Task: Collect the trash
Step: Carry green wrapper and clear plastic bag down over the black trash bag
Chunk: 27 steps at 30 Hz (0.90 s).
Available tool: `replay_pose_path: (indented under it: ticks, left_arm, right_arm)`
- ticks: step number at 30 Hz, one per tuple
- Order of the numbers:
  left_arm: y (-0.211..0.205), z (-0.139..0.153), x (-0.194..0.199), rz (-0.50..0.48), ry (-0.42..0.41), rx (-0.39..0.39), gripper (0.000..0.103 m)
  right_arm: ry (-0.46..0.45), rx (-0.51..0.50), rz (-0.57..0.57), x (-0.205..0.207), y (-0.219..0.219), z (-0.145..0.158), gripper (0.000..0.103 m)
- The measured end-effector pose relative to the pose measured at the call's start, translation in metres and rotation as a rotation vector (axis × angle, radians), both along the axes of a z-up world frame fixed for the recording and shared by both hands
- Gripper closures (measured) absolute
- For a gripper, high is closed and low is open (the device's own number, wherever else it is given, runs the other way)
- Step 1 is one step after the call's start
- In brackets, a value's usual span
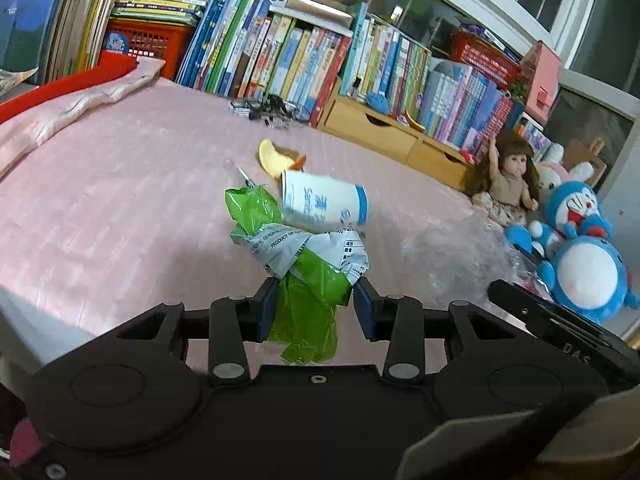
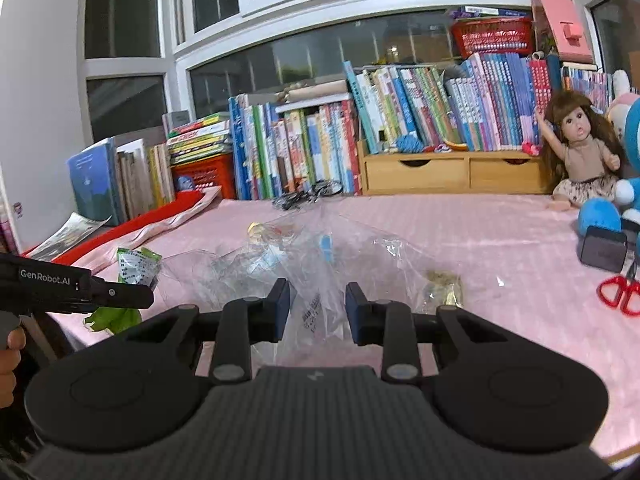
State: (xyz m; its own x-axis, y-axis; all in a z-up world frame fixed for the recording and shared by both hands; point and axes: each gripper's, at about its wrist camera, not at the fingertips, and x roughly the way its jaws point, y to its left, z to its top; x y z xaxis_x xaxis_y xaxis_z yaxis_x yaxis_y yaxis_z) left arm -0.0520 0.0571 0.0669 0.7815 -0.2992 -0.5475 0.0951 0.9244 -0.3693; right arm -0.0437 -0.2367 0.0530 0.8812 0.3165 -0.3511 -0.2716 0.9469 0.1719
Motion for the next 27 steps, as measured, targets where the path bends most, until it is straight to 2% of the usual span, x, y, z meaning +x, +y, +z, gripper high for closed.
replay_pose_path:
  ticks: [4,9,15,20,24,27]
  left_arm:
    - [-0.005,0.002,-0.021,-0.028,-0.007,0.059,0.064]
    - [-0.009,-0.004,-0.043,-0.078,0.042,0.096,0.064]
    - [-0.014,-0.015,-0.074,-0.128,0.075,0.194,0.064]
    - [-0.016,-0.024,-0.091,-0.184,0.118,0.217,0.064]
    - [-0.020,-0.035,-0.099,-0.202,0.150,0.277,0.064]
    - [-0.020,-0.045,-0.103,-0.220,0.188,0.283,0.064]
  right_arm:
    - [0.002,-0.009,0.017,-0.018,0.004,-0.003,0.068]
    - [0.020,-0.040,0.037,-0.043,0.010,-0.010,0.068]
    - [0.048,-0.104,0.077,-0.072,0.017,-0.016,0.068]
    - [0.100,-0.114,0.112,-0.089,0.023,-0.028,0.068]
    - [0.144,-0.156,0.150,-0.098,0.033,-0.041,0.067]
    - [0.185,-0.190,0.180,-0.101,0.038,-0.054,0.067]
